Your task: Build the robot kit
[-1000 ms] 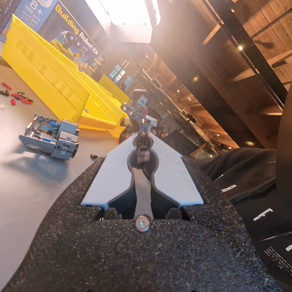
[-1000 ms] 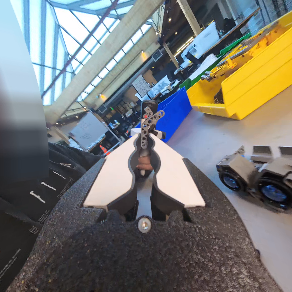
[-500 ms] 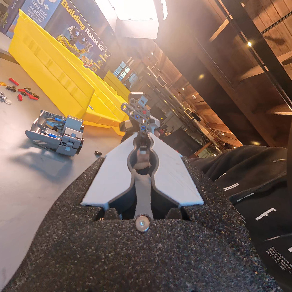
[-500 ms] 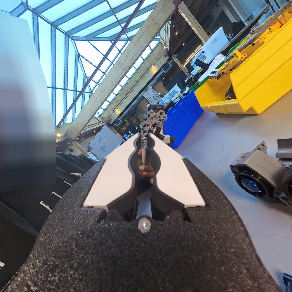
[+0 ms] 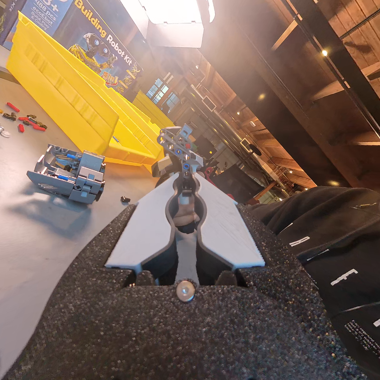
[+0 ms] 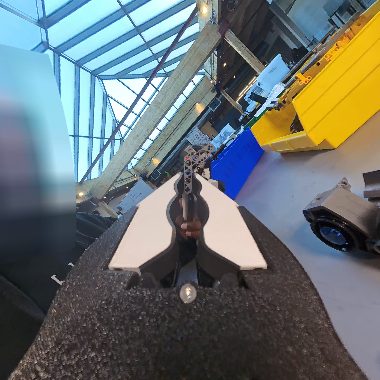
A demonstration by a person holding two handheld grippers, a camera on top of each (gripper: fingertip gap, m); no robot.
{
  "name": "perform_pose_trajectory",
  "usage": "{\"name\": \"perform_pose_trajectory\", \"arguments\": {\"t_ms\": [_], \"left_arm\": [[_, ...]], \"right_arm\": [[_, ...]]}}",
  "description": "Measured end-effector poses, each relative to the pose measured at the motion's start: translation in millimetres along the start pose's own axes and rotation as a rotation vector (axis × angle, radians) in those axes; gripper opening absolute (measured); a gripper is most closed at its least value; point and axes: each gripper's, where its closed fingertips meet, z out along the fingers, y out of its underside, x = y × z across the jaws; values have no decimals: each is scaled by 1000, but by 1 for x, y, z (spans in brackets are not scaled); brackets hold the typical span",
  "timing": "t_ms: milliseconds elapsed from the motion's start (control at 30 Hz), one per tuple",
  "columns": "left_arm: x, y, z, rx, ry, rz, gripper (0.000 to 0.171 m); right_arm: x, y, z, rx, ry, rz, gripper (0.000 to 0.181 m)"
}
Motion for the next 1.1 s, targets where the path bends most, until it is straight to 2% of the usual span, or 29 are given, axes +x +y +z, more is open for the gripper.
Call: {"name": "perform_pose_trajectory", "arguments": {"t_ms": [367, 700, 967, 1100], "left_arm": [[0, -1, 0, 15, -29, -23, 6], [3, -12, -1, 180, -7, -100, 6], [8, -17, -5, 139, -1, -12, 6], [5, -13, -5, 69, -36, 64, 6]], "right_arm": [[-1, 0, 3, 96, -12, 33, 5], [-6, -10, 11, 322, 4, 28, 5], [-12, -10, 18, 117, 15, -95, 5], [-11, -5, 15, -74, 78, -256, 5]]}}
